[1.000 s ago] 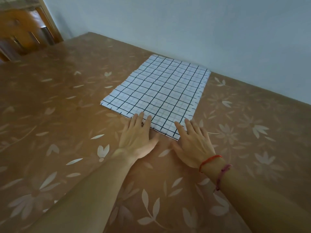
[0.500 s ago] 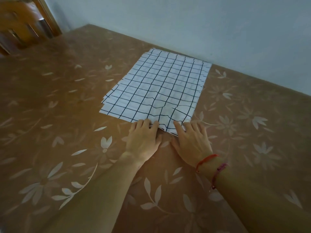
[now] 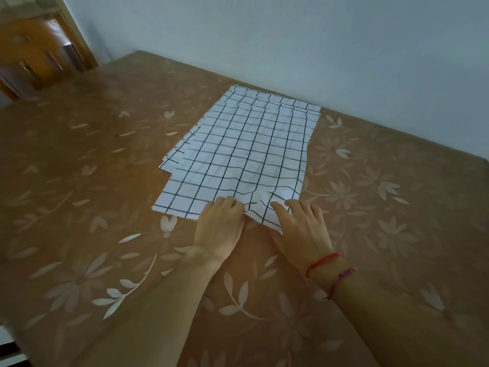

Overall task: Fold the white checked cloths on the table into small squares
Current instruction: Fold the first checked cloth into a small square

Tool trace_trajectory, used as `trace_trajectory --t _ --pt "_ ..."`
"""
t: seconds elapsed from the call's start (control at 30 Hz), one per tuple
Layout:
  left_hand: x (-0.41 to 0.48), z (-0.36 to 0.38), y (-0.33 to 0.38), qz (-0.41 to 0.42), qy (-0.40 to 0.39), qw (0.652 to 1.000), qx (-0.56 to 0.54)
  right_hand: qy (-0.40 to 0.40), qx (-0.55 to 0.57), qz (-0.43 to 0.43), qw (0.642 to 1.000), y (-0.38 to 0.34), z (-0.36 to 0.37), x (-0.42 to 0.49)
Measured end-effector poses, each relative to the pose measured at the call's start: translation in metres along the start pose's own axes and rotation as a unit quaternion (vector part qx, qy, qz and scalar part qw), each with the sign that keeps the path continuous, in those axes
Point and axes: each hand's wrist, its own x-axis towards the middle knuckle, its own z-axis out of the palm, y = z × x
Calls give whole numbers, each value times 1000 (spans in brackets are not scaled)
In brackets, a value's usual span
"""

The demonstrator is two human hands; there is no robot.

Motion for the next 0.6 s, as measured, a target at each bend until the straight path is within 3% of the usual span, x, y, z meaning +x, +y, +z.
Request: trace_trajectory --t 0.17,0.37,0.6 --pt "-21 -41 22 -2 -11 999 -37 -23 6 22 999 1 -26 -18" --pt "-66 -82 30 9 4 1000 -19 -55 115 89 988 4 -77 -59" --pt "-122 -114 3 -99 -49 994 -8 -56 171 141 973 15 -130 -126"
